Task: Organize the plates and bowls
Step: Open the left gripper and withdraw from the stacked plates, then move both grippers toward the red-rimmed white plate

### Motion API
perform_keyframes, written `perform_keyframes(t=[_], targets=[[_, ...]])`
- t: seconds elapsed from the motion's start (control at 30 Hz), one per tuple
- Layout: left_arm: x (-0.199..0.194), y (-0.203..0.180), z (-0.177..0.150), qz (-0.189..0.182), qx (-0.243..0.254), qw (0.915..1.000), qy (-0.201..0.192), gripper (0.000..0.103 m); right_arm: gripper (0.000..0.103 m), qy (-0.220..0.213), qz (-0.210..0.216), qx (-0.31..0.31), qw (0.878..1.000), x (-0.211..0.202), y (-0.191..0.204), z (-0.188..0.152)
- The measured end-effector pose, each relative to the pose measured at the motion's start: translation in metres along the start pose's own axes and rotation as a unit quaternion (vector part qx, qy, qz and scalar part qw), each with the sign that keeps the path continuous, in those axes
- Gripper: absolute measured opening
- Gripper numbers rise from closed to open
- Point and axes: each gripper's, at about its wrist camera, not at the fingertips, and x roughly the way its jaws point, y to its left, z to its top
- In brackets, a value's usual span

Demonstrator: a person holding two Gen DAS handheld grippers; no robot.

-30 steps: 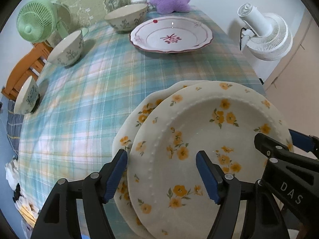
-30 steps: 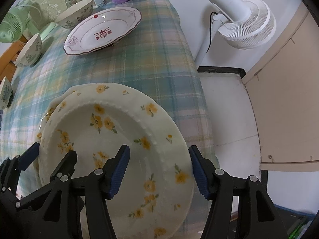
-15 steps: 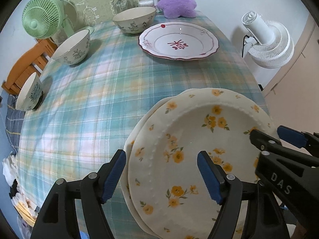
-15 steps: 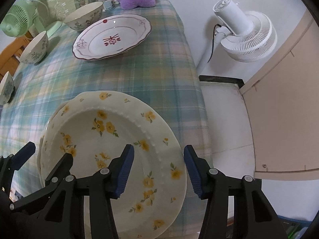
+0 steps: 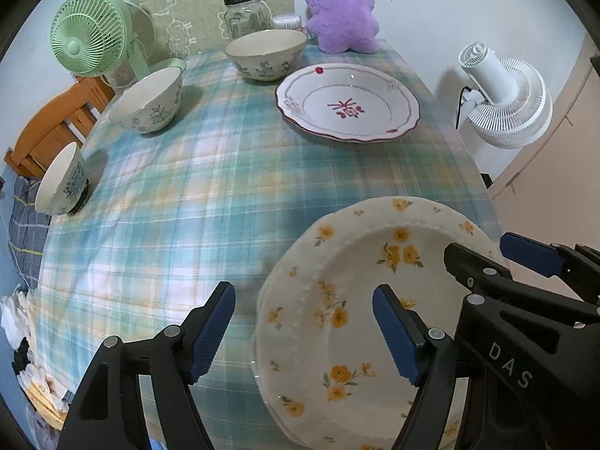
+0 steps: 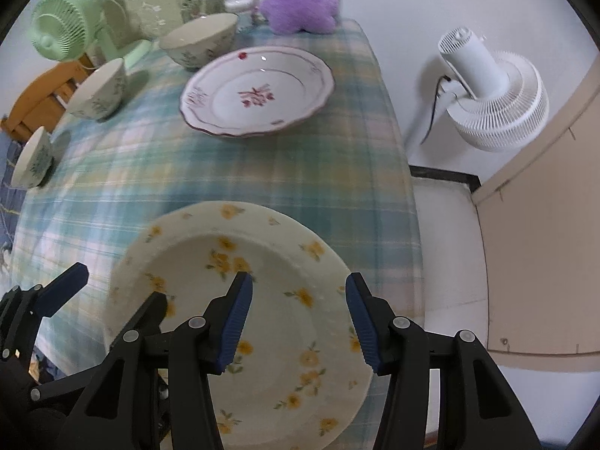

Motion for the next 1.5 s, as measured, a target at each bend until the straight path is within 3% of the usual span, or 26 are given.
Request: perform_keyframes(t=[0.37,0.5,0.8,1.17,1.5], targets=[[-0.027,0.041,0.018,-0.037,0.012,0.9987,-0.031,0.085,0.062,-0.035,-0.008,0.046,0.998,-0.035,0.027,0.005],[-0.037,0.055,0.038,-0.047,0.02,0.9971,-0.057,0.088,0.069,-0.06,-0.018,0.074,0.995,-0.053,0.032,0.017],[-0.037,0.058,0.086,-0.053,0.024,0.9946,-0.086,0.09,0.071,-0.106,-0.026,0.096,0.989,-0.063,0.037,0.063],[0.017,0.033,0.144,-0.024,0.002,0.9964,-0.082,0.09,0.071,-0.118,-0.024,0.078,0.99,-0.018,0.013,0.132],[0.079,0.012,0.175,-0.009,-0.016,0.998,-0.06,0.089,0.071,-0.101,-0.021,0.073,0.992,0.046,-0.011,0.17]])
